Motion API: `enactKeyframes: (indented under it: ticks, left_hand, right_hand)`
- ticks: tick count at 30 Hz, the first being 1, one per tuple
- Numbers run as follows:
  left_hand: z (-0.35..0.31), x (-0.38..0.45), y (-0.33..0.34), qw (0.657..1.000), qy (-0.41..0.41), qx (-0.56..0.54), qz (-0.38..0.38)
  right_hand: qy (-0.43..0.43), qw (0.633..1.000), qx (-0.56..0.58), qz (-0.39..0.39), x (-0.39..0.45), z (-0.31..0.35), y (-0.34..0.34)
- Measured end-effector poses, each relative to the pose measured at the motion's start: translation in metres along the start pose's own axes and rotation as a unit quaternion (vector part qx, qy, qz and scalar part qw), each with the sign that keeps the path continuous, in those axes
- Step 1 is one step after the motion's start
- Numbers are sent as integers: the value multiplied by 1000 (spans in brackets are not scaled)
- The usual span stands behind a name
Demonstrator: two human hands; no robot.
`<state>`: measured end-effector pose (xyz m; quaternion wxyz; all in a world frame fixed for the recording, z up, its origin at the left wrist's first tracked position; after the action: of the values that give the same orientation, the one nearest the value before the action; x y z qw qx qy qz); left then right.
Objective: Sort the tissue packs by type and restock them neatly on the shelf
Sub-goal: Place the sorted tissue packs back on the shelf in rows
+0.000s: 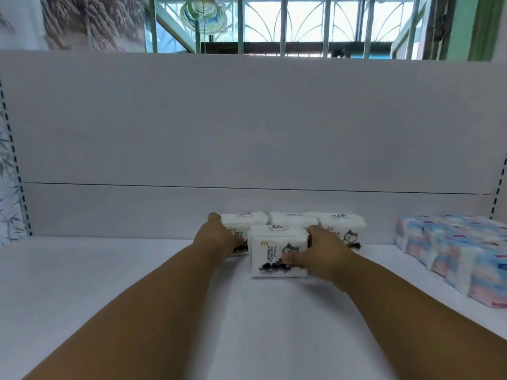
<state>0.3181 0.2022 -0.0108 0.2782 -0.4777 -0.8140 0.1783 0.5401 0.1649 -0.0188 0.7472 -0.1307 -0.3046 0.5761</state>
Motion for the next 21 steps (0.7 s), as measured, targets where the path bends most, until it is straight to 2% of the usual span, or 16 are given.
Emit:
enactKeyframes:
  ticks: [3,5,9,14,17,21]
  left_hand:
    - [2,10,5,999,16,-15,27]
    - [2,14,3,996,7,-63,57]
    - [7,16,-8,983,-76,-154,59]
    - [12,3,-19,950,-144,-264,88]
    - [10,-3,-18,952,-133,-262,90]
    - [7,-11,-16,974,-87,-195,75]
  right_hand:
    - [-15,1000,-3,-7,5,7,13]
    - [-22,1000,-5,-4,6,12,20]
    - [-25,999,-27,-22,10,19,34]
    - [-42,998,-31,-19,3,37,52]
    - [-50,997,-56,-14,1,47,54]
    - [-58,995,-82,-6,-1,49,53]
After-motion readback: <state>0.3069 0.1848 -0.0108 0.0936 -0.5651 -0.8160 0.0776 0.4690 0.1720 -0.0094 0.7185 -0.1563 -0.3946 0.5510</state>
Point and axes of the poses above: each hand's wrist, its own x-axis towards the middle knuckle, its own y-axis out of the palm, z = x × y, the point moved 1 cm from there along x, towards the middle knuckle, and after that the axes turned 12 degrees about -z, right-handed, at the moved point
